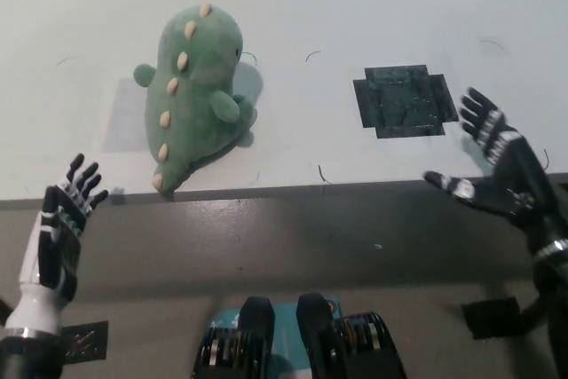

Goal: Use both hands to pick up a dinasour on the right side and move it to the left side

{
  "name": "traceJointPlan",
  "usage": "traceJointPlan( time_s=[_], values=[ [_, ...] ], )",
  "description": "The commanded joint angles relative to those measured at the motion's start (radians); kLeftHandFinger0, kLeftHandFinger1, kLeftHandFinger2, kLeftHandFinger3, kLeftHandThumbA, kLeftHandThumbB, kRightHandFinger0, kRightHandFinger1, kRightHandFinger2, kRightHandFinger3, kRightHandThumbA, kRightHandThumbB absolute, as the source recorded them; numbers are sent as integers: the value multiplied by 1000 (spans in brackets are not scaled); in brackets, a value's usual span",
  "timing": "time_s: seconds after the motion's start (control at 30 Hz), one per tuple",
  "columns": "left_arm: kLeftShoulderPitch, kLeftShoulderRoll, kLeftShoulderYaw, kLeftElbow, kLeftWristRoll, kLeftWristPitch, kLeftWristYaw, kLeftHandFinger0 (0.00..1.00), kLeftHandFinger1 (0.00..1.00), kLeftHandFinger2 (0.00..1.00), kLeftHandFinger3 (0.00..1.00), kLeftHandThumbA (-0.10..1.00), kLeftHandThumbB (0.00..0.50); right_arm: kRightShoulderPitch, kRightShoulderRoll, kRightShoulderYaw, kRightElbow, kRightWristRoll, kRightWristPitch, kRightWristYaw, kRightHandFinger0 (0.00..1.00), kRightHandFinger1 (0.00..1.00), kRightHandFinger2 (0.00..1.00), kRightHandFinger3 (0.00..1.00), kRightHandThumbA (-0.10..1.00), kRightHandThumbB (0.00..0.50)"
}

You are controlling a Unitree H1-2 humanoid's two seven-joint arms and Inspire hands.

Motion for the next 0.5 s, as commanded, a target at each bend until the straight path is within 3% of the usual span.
traceJointPlan(
  time_s=[0.0, 0.13, 0.37, 0.47],
  values=[
    [-2, -10, -9, -23, 9, -73, 17, 1000, 1000, 1000, 1000, 1000, 439, 10, -43, -32, -71, 103, -1, 70, 1000, 1000, 1000, 1000, 1000, 93],
    [-1, -25, -10, 2, -18, -99, 10, 1000, 1000, 1000, 1000, 1000, 454, 39, -68, -38, -97, 115, 13, 81, 1000, 1000, 1000, 1000, 1000, 80],
    [-22, -71, -11, 75, -84, -132, -14, 1000, 1000, 1000, 1000, 1000, 340, 121, -105, -49, -109, 75, -16, 62, 1000, 1000, 1000, 1000, 1000, 110],
    [-18, -78, -19, 96, -82, -127, -17, 1000, 1000, 1000, 1000, 1000, 364, 160, -112, -52, -104, 60, -41, 57, 1000, 1000, 1000, 1000, 1000, 132]
  ],
)
